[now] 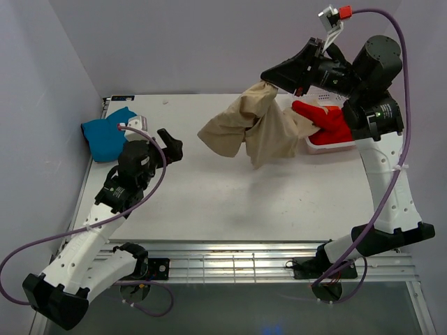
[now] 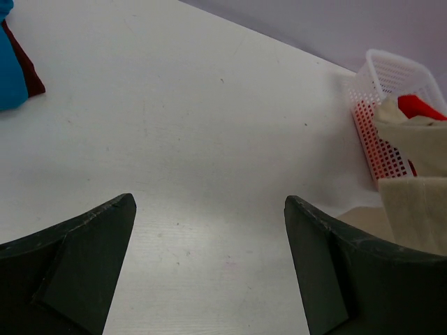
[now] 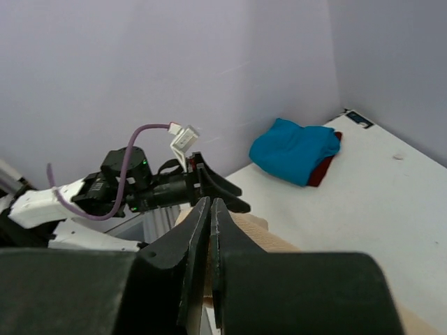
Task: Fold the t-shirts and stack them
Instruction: Move the tshirt to the center of the board
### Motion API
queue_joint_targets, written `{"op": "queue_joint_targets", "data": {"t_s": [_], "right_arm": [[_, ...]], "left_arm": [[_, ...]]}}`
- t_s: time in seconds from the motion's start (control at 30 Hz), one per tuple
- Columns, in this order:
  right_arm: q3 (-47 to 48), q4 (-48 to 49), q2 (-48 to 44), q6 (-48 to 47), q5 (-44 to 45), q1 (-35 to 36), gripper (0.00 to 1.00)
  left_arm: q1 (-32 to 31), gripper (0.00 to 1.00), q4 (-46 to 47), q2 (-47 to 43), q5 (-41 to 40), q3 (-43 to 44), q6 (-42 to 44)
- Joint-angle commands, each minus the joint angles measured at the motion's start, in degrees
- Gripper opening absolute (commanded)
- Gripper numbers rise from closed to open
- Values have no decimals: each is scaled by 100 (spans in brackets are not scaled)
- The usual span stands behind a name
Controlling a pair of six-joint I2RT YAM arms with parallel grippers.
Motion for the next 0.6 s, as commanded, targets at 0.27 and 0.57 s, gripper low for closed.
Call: {"op": "queue_joint_targets", "data": {"t_s": [0.27,0.57], "right_arm": [[-1141,2351,-502,1925,-1174,79,8],[-3402,2280,-935,1276,-585,184,8]], "left_arm": [[33,98,-178,-650,-373,-349,-505],[33,98,-283,-958,-434,-525,-566]]}}
